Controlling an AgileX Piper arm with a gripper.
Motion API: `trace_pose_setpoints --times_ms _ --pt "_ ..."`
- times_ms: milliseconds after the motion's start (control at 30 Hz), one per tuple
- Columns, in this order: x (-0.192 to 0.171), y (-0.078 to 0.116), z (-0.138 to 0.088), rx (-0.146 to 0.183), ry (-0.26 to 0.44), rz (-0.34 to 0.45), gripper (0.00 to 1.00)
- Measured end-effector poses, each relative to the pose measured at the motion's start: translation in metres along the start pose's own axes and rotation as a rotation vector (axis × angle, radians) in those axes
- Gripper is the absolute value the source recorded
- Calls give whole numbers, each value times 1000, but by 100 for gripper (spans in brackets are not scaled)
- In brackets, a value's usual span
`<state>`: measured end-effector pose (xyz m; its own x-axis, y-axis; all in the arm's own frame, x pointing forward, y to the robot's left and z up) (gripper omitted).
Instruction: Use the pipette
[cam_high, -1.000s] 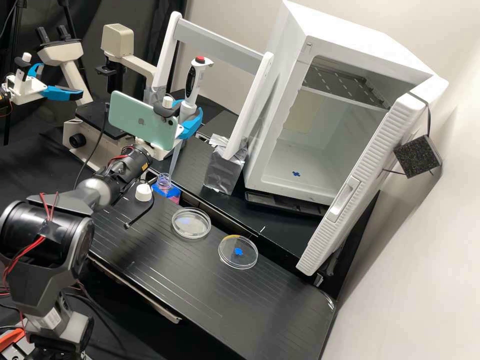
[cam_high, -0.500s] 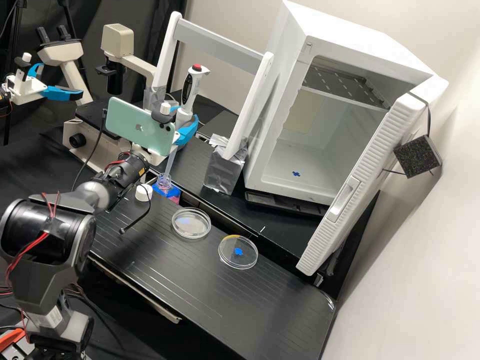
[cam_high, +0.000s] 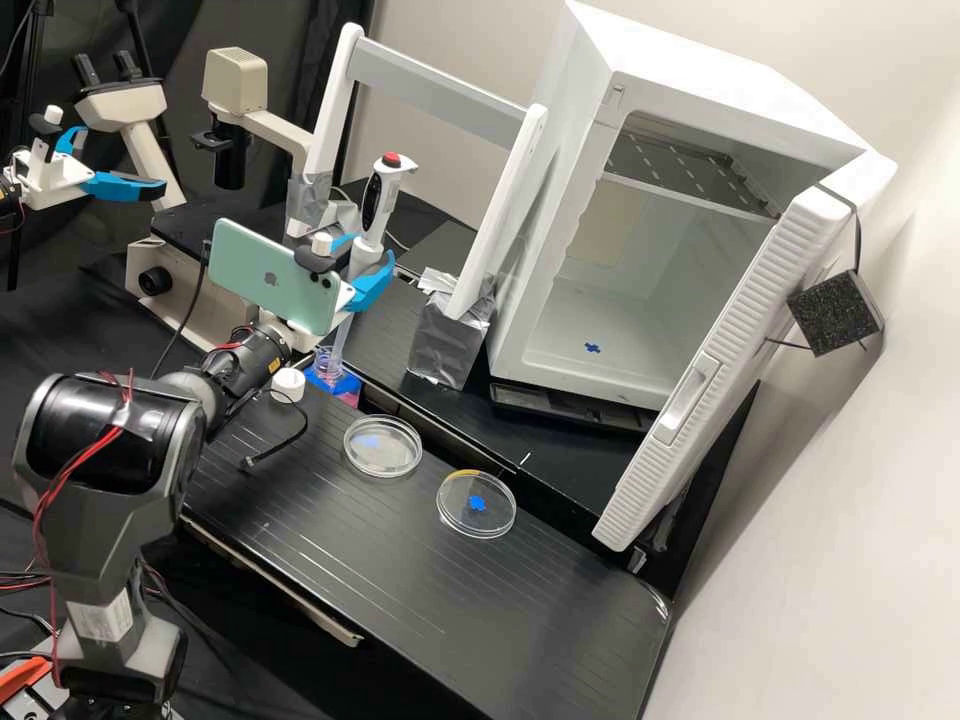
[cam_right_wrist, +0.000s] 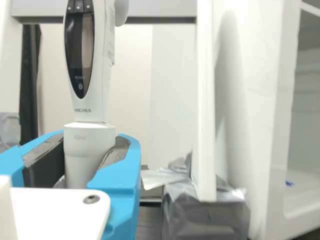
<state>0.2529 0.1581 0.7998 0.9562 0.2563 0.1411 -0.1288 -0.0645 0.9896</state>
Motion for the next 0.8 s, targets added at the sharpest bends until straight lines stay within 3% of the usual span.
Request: trace_pose_setpoints --times_ms 400,800 --pt "-12 -22 9 3 -41 -68 0" --pt "-12 -25 11 5 -54 -75 0"
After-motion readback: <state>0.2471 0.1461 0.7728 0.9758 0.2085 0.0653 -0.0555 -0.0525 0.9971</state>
